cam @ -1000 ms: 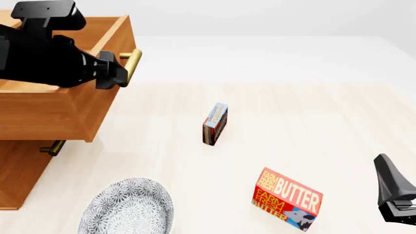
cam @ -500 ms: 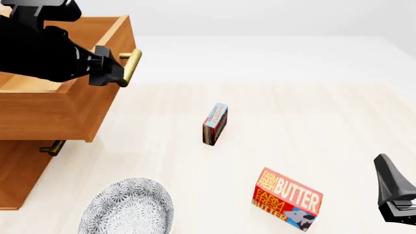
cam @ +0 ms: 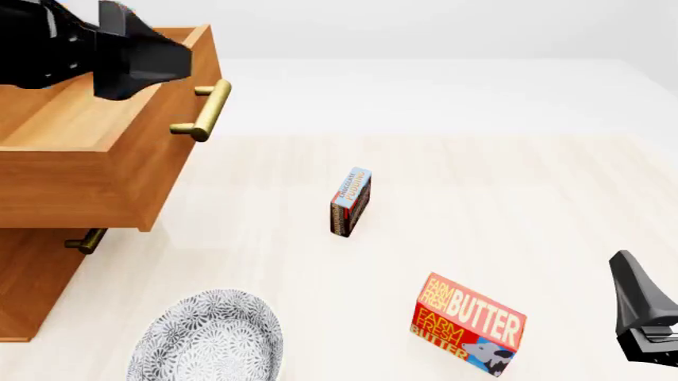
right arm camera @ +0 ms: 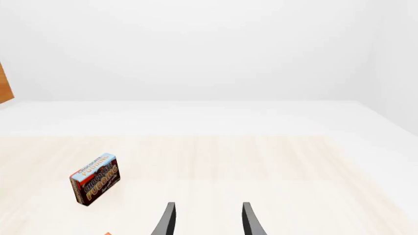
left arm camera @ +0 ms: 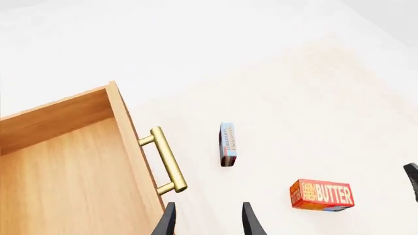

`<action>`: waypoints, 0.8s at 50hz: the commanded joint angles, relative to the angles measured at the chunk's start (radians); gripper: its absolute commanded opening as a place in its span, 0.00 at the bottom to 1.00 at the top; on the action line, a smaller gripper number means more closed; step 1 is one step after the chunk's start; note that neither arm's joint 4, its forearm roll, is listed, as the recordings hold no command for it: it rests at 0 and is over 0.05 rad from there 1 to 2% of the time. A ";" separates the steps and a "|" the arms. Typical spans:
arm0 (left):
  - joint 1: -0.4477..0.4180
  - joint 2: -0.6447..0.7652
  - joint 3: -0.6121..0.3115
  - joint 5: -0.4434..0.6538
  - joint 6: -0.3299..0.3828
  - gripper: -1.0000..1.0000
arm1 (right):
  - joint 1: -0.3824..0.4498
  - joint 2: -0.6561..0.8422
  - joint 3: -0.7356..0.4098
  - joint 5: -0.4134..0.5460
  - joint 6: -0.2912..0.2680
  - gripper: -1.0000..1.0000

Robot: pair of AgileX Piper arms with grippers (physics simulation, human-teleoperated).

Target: Put the chocolate pudding in the top drawer of the cabinet and close it.

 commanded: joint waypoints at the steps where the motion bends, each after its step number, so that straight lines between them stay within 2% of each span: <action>1: -0.050 -0.088 -0.035 -0.021 0.074 1.00 | 0.000 0.000 0.000 0.000 0.000 1.00; 10: -0.067 -0.140 -0.029 -0.007 0.106 1.00 | 0.000 0.000 0.000 0.000 0.000 1.00; 12: -0.089 -0.163 -0.015 -0.026 0.107 1.00 | 0.000 0.000 0.000 0.000 0.000 1.00; 14: -0.078 -0.194 0.011 -0.041 0.140 1.00 | 0.000 0.000 0.000 0.000 0.000 1.00; 22: -0.131 -0.249 0.056 -0.069 0.164 1.00 | 0.000 0.000 0.000 0.000 0.000 1.00; 26: -0.183 -0.299 0.114 -0.117 0.196 1.00 | 0.000 0.000 0.000 0.000 0.000 1.00; 31: -0.211 -0.339 0.169 -0.154 0.194 1.00 | 0.000 0.000 0.000 0.000 0.000 1.00; 32: -0.233 -0.344 0.186 -0.172 0.225 1.00 | 0.000 0.000 0.000 0.000 0.000 1.00; 35: -0.247 -0.361 0.207 -0.190 0.218 1.00 | 0.000 0.000 0.000 0.000 0.000 1.00; 40: -0.274 -0.405 0.263 -0.232 0.272 1.00 | 0.000 0.000 0.000 0.000 0.000 1.00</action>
